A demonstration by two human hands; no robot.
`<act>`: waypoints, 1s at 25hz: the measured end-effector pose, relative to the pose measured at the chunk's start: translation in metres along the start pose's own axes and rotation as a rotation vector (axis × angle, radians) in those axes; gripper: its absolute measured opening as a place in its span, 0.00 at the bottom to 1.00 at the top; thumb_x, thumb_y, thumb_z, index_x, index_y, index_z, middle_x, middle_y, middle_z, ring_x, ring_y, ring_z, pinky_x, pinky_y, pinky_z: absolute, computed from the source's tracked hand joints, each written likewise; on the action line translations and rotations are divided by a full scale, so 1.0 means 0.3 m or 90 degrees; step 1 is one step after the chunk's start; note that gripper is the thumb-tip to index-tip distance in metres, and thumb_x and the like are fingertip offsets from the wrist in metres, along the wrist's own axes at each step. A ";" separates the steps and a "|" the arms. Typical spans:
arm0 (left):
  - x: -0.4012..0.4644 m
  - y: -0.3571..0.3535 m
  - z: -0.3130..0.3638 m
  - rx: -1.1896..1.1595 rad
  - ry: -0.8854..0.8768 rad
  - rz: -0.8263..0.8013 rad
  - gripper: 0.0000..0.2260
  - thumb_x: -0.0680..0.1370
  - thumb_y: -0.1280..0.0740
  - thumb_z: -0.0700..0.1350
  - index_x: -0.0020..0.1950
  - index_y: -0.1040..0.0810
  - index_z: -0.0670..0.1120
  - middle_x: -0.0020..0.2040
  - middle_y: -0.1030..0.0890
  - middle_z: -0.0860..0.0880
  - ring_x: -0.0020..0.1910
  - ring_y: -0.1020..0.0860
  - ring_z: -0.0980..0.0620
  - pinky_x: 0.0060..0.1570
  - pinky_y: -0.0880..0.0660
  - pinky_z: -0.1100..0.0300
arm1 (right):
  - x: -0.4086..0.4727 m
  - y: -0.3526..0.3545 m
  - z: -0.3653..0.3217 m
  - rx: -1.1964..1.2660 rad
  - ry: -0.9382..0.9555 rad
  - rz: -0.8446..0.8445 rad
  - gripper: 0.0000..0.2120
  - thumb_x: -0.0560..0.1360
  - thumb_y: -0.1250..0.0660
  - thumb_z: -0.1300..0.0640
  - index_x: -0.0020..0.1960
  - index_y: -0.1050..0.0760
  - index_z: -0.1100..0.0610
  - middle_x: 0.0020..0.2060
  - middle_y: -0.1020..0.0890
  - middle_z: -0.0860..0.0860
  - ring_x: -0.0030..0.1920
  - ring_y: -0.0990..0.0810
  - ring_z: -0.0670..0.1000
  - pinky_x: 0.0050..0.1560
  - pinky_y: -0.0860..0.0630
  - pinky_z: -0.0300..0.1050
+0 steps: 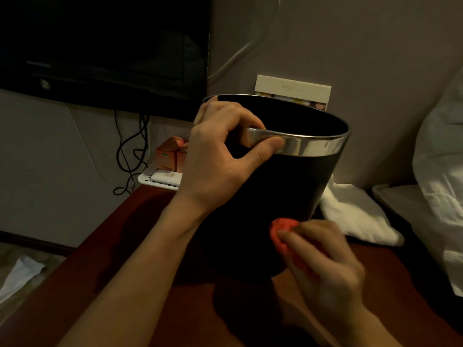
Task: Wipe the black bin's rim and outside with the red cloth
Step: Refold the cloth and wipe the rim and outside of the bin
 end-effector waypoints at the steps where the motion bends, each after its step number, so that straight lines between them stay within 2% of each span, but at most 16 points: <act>1: 0.000 0.001 -0.001 -0.001 0.002 0.000 0.09 0.72 0.28 0.50 0.46 0.24 0.48 0.45 0.25 0.59 0.53 0.26 0.53 0.61 0.39 0.69 | -0.038 -0.037 -0.003 0.035 0.022 -0.049 0.08 0.79 0.28 0.58 0.56 0.16 0.59 0.54 0.20 0.53 0.50 0.21 0.55 0.52 0.23 0.46; 3: -0.002 -0.003 0.002 0.001 0.007 0.000 0.09 0.72 0.28 0.50 0.46 0.24 0.49 0.45 0.25 0.59 0.53 0.26 0.53 0.60 0.40 0.70 | -0.110 -0.092 -0.004 0.058 0.063 -0.122 0.09 0.76 0.24 0.60 0.56 0.17 0.58 0.53 0.18 0.53 0.47 0.19 0.56 0.45 0.22 0.52; 4: -0.004 -0.006 0.005 0.004 0.009 -0.001 0.09 0.72 0.28 0.50 0.46 0.24 0.49 0.45 0.25 0.59 0.54 0.26 0.53 0.60 0.40 0.71 | -0.116 -0.091 0.005 0.061 0.058 -0.131 0.12 0.74 0.22 0.61 0.56 0.17 0.57 0.53 0.18 0.53 0.47 0.20 0.54 0.45 0.22 0.51; 7: 0.002 0.005 0.003 0.010 0.017 0.000 0.09 0.72 0.29 0.51 0.45 0.24 0.48 0.45 0.24 0.57 0.53 0.26 0.52 0.60 0.41 0.71 | -0.012 0.019 0.046 0.052 -0.043 -0.020 0.09 0.76 0.25 0.59 0.57 0.16 0.58 0.52 0.21 0.49 0.48 0.24 0.48 0.51 0.26 0.38; 8: 0.001 0.006 0.008 0.016 0.014 -0.001 0.08 0.72 0.29 0.51 0.46 0.24 0.49 0.44 0.24 0.57 0.53 0.26 0.53 0.62 0.40 0.69 | 0.023 0.060 0.050 0.025 -0.074 0.032 0.10 0.77 0.27 0.58 0.56 0.15 0.60 0.51 0.21 0.49 0.49 0.24 0.48 0.53 0.27 0.36; 10: -0.002 -0.015 0.041 0.065 -0.017 -0.016 0.07 0.74 0.32 0.52 0.47 0.24 0.50 0.43 0.25 0.57 0.53 0.27 0.56 0.67 0.40 0.57 | 0.047 0.077 0.044 0.016 -0.105 0.082 0.10 0.78 0.28 0.59 0.56 0.15 0.61 0.50 0.20 0.52 0.50 0.23 0.48 0.53 0.26 0.36; 12: -0.014 -0.059 0.086 0.135 -0.057 -0.041 0.09 0.75 0.34 0.54 0.49 0.23 0.51 0.46 0.25 0.58 0.55 0.29 0.57 0.69 0.44 0.49 | 0.019 0.014 0.001 0.041 -0.063 0.033 0.07 0.81 0.31 0.58 0.56 0.17 0.59 0.51 0.20 0.52 0.48 0.23 0.50 0.51 0.25 0.39; 14: -0.023 -0.082 0.101 0.139 -0.059 -0.048 0.10 0.75 0.34 0.54 0.51 0.23 0.50 0.48 0.25 0.59 0.56 0.30 0.59 0.68 0.45 0.47 | -0.019 -0.045 -0.039 0.051 -0.003 -0.049 0.06 0.84 0.34 0.56 0.57 0.21 0.57 0.53 0.23 0.50 0.46 0.23 0.51 0.46 0.23 0.43; 15: -0.022 -0.079 0.094 0.117 -0.050 -0.045 0.08 0.75 0.33 0.53 0.50 0.23 0.51 0.47 0.25 0.58 0.56 0.31 0.60 0.67 0.43 0.46 | -0.019 -0.042 -0.033 0.057 -0.017 -0.058 0.07 0.84 0.34 0.55 0.56 0.21 0.57 0.52 0.23 0.50 0.46 0.23 0.50 0.46 0.24 0.41; 17: -0.012 -0.055 0.066 0.069 -0.032 -0.032 0.04 0.76 0.33 0.50 0.49 0.23 0.52 0.44 0.23 0.56 0.53 0.32 0.64 0.65 0.40 0.45 | 0.025 0.026 0.017 0.051 -0.131 0.029 0.09 0.81 0.30 0.55 0.55 0.17 0.60 0.51 0.22 0.50 0.47 0.23 0.46 0.51 0.26 0.34; 20: -0.001 -0.023 0.034 0.016 -0.015 -0.037 0.01 0.76 0.33 0.48 0.47 0.24 0.53 0.44 0.23 0.58 0.53 0.31 0.66 0.63 0.37 0.44 | 0.118 0.174 0.102 -0.009 -0.285 0.250 0.11 0.78 0.26 0.58 0.57 0.17 0.64 0.52 0.22 0.52 0.50 0.24 0.39 0.55 0.29 0.30; 22: -0.003 -0.023 0.033 0.003 -0.013 -0.042 0.01 0.76 0.33 0.47 0.47 0.23 0.52 0.44 0.23 0.58 0.54 0.30 0.62 0.63 0.37 0.46 | 0.195 0.204 0.101 -0.009 -0.281 0.317 0.10 0.78 0.26 0.60 0.58 0.17 0.64 0.52 0.22 0.53 0.51 0.24 0.35 0.56 0.30 0.30; 25: -0.003 -0.025 0.035 0.003 -0.006 -0.032 0.00 0.76 0.33 0.47 0.46 0.23 0.52 0.43 0.23 0.58 0.53 0.30 0.61 0.62 0.37 0.52 | 0.230 0.133 0.007 -0.067 -0.177 0.292 0.09 0.78 0.25 0.62 0.57 0.16 0.65 0.51 0.22 0.53 0.51 0.23 0.46 0.57 0.28 0.33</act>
Point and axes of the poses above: each hand's wrist, its own x-axis towards the middle knuckle, its own y-axis out of the back of the hand, z = x × y, the point moved 6 cm from there along x, towards the middle knuckle
